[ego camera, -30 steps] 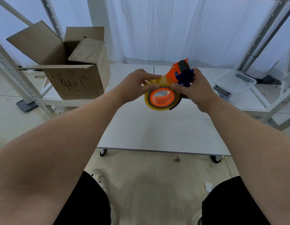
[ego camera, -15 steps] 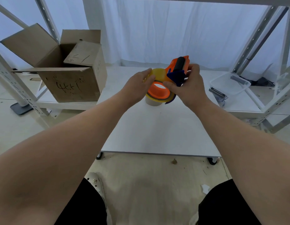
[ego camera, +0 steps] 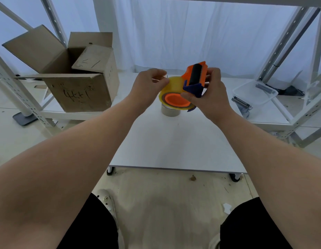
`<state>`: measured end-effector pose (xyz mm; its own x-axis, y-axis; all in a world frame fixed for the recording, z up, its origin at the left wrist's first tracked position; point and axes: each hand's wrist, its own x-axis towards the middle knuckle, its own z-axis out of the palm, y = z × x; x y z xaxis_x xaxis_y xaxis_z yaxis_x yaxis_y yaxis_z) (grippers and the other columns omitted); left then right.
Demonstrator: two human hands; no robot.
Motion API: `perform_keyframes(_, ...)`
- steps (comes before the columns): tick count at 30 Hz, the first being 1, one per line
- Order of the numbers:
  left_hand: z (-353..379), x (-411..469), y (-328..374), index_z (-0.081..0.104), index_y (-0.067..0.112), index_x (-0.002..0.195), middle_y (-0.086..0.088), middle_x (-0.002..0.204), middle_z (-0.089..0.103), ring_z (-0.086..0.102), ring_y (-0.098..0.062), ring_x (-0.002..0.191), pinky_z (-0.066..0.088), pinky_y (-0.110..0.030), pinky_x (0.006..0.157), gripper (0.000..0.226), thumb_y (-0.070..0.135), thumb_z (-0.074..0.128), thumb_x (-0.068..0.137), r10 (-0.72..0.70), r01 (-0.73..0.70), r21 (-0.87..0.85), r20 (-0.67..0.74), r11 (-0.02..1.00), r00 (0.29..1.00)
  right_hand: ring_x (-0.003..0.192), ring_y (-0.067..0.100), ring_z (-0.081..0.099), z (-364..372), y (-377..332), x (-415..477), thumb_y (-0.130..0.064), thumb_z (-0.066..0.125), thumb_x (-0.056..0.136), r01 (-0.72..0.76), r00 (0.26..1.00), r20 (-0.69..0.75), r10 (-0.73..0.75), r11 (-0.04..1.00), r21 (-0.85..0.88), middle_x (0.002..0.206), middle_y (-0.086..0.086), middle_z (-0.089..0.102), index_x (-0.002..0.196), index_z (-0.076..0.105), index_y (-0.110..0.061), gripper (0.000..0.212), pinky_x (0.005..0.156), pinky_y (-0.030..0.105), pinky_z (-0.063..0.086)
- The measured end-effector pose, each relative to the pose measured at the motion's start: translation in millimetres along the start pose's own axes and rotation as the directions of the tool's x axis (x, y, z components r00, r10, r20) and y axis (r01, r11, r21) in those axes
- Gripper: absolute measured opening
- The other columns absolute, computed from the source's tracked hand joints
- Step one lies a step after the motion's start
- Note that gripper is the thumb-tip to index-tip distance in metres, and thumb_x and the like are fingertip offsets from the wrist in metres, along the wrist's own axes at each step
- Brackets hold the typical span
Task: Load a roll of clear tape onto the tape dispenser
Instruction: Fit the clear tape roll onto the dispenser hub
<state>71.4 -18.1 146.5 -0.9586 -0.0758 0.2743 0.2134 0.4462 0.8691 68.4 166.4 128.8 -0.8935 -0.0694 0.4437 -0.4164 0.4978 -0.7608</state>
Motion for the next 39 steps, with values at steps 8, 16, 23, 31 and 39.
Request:
perform_keyframes(8, -22, 1, -7, 0.063, 0.011, 0.1, -0.003, 0.084, 0.055, 0.049, -0.014, 0.063, 0.05, -0.017, 0.054, 0.016, 0.015, 0.049, 0.094, -0.255, 0.319, -0.167, 0.316, 0.933, 0.914, 0.087, -0.007, 0.051, 0, 1, 0, -0.012, 0.08, 0.072, 0.057, 0.981, 0.184, -0.058, 0.998, 0.011, 0.097, -0.024, 0.045, 0.126, 0.037, -0.008, 0.07, 0.065, -0.002, 0.039)
perform_keyframes(16, -21, -1, -8, 0.066, 0.011, 0.09, -0.001, 0.074, 0.055, 0.049, -0.006, 0.057, 0.046, -0.014, 0.053, 0.027, 0.001, 0.041, 0.091, -0.212, 0.294, -0.259, 0.301, 0.92, 0.93, 0.088, 0.001, 0.054, 1, 8, 1, -0.012, 0.081, 0.072, 0.034, 0.986, 0.161, -0.042, 0.998, 0.057, 0.097, -0.021, 0.048, 0.127, 0.037, -0.009, 0.071, 0.067, 0.001, 0.043)
perform_keyframes(23, -16, 0, -8, 0.067, 0.007, 0.096, -0.005, 0.078, 0.057, 0.045, -0.008, 0.058, 0.047, -0.016, 0.056, 0.03, -0.003, 0.039, 0.089, -0.211, 0.287, -0.296, 0.264, 0.911, 0.941, 0.099, 0.017, 0.055, 2, 10, 2, -0.013, 0.081, 0.072, 0.043, 0.989, 0.138, -0.055, 0.995, 0.089, 0.098, -0.019, 0.049, 0.13, 0.036, -0.008, 0.072, 0.079, 0.017, 0.049)
perform_keyframes(31, -15, 4, -8, 0.068, 0.013, 0.087, 0.005, 0.056, 0.05, 0.041, -0.009, 0.058, 0.044, -0.021, 0.061, 0.025, 0.003, 0.046, 0.09, -0.227, 0.3, -0.307, 0.253, 0.903, 0.94, 0.097, 0.01, 0.055, 2, 9, 2, -0.016, 0.079, 0.075, -0.009, 0.991, 0.133, -0.013, 0.986, 0.167, 0.101, -0.02, 0.051, 0.13, 0.038, -0.008, 0.069, 0.083, 0.024, 0.051)
perform_keyframes(39, -21, 4, -9, 0.068, 0.014, 0.098, -0.001, 0.082, 0.056, 0.043, -0.01, 0.067, 0.04, -0.019, 0.061, 0.027, 0.004, 0.044, 0.09, -0.186, 0.247, -0.235, 0.253, 0.94, 0.949, 0.101, 0.011, 0.055, 3, 12, 5, -0.011, 0.077, 0.076, -0.075, 0.989, 0.143, 0.035, 0.956, 0.284, 0.106, -0.014, 0.053, 0.124, 0.04, -0.018, 0.061, 0.086, 0.028, 0.052)
